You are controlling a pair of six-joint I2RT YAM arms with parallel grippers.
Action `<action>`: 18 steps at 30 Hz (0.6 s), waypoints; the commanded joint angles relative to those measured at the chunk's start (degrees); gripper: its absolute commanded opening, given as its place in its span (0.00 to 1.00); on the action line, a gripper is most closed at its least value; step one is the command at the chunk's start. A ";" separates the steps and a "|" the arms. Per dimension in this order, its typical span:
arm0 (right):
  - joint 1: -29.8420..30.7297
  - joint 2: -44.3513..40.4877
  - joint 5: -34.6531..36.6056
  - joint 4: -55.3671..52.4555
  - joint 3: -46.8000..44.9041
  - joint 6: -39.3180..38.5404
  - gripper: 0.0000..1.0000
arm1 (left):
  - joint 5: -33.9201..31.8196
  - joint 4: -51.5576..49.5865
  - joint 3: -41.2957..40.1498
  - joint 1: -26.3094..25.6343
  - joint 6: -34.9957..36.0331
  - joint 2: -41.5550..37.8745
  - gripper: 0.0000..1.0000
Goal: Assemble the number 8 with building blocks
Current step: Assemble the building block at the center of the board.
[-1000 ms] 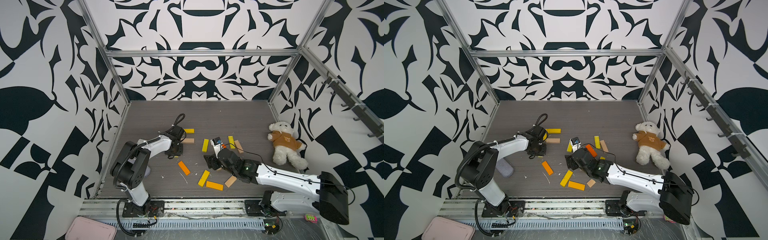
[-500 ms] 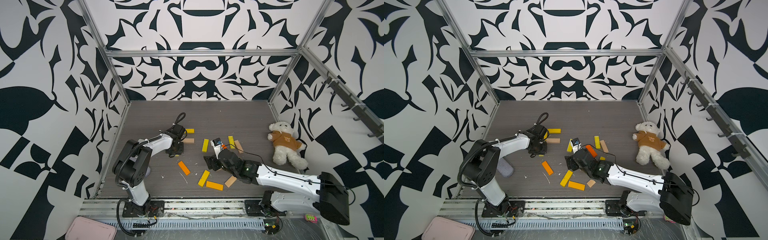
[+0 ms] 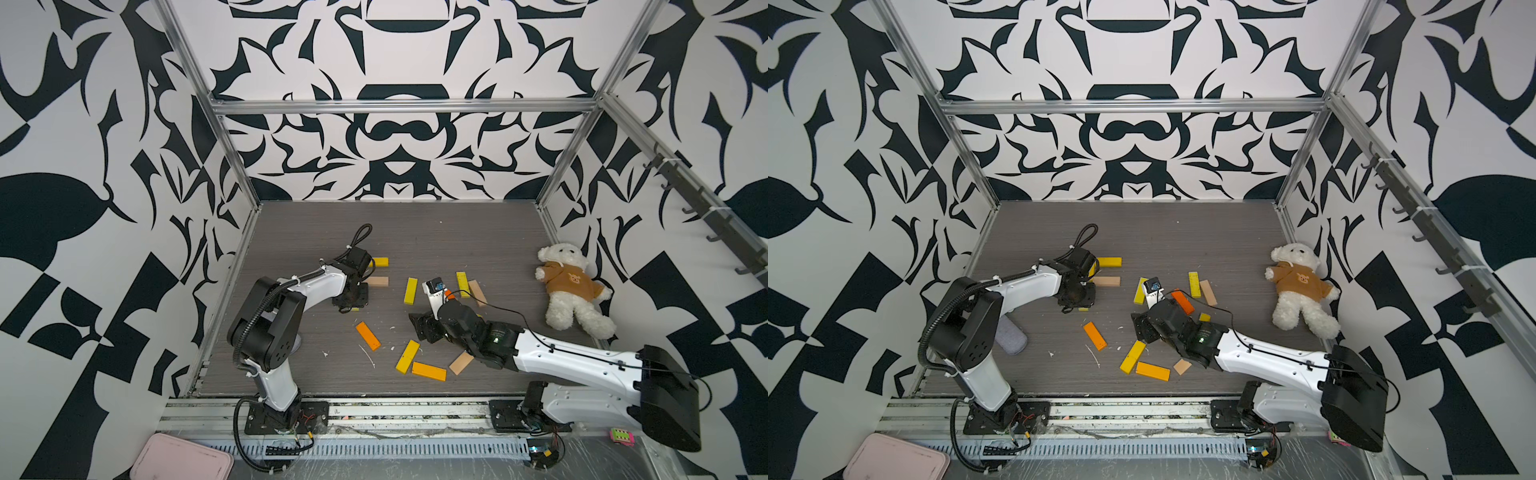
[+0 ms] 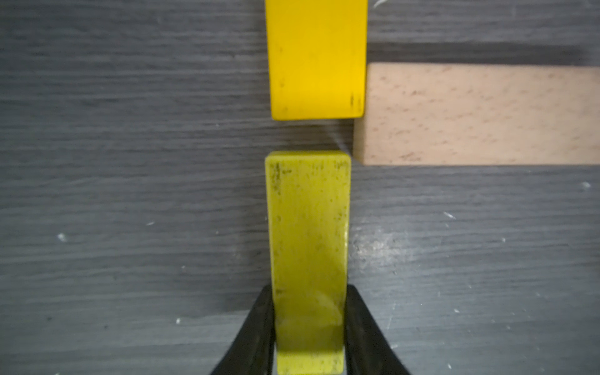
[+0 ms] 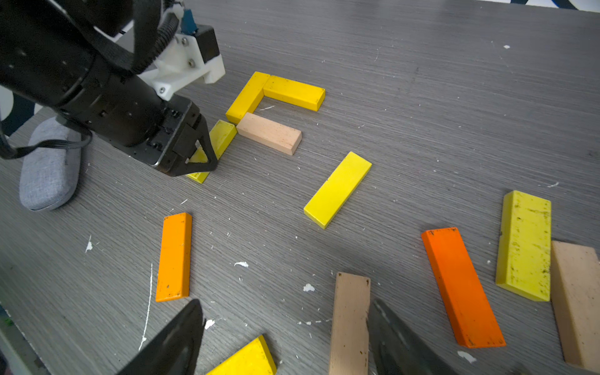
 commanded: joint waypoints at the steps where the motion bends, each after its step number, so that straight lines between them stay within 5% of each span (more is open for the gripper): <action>1: -0.27 -1.38 0.48 1.72 -0.06 0.54 0.82 | 1.16 -0.22 0.13 0.34 0.27 3.00 0.34; 18: -0.27 -1.07 0.59 2.11 -0.48 1.03 0.81 | 0.86 -0.28 0.68 1.14 0.19 3.38 0.35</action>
